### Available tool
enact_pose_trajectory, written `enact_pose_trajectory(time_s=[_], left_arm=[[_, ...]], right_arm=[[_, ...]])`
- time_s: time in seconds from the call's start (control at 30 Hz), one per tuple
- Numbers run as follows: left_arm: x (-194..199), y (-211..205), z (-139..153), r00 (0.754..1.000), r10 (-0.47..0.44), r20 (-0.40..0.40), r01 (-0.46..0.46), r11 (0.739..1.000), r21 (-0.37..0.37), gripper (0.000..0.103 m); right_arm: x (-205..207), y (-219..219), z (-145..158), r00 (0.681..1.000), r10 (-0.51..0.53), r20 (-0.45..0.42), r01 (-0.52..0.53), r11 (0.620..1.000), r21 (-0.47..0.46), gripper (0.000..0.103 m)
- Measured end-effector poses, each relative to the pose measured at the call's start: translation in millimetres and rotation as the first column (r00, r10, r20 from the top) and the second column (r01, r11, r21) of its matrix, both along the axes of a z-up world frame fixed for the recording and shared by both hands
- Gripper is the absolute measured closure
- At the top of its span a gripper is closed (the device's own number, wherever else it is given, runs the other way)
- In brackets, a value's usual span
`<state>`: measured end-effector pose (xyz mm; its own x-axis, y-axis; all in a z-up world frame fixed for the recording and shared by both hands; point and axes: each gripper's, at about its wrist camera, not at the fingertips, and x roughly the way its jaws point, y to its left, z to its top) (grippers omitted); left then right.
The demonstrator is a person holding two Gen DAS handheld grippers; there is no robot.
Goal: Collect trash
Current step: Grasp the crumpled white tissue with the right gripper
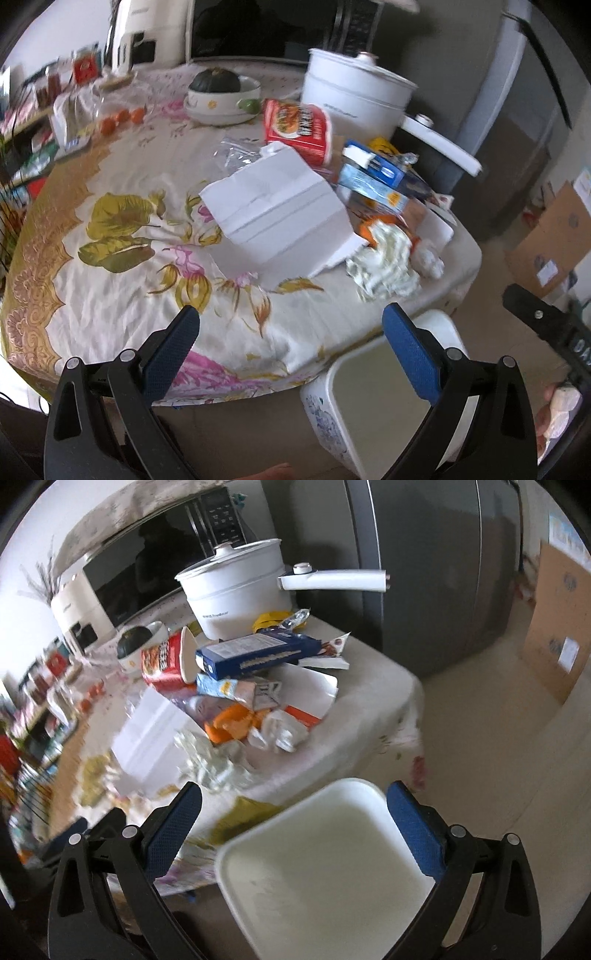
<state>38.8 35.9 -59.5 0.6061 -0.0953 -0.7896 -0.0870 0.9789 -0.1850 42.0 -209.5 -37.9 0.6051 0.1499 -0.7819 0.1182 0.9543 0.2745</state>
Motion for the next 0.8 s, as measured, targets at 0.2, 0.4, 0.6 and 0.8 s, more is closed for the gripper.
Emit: enact_pose_trajectory(time_s=[0.2, 0.4, 0.6, 0.8], left_arm=[[40, 38, 1, 0.995, 0.050, -0.084, -0.065, 0.981, -0.184, 0.007], [95, 60, -2, 0.987, -0.139, -0.082, 0.103, 0.932, -0.347, 0.007], [123, 80, -48, 0.975, -0.078, -0.208, -0.005, 0.929, -0.369, 0.007], [133, 86, -63, 0.971, -0.026, -0.239, -0.088, 0.887, -0.454, 0.007]], right_arm=[[39, -13, 11, 0.998, -0.022, -0.058, 0.035, 0.972, 0.231, 0.007], [63, -31, 2, 0.996, -0.051, -0.068, 0.070, 0.945, 0.318, 0.007], [77, -58, -41, 0.976, -0.085, -0.200, 0.167, 0.883, 0.439, 0.007], [81, -55, -51, 0.972, -0.078, -0.220, 0.173, 0.874, 0.453, 0.007]])
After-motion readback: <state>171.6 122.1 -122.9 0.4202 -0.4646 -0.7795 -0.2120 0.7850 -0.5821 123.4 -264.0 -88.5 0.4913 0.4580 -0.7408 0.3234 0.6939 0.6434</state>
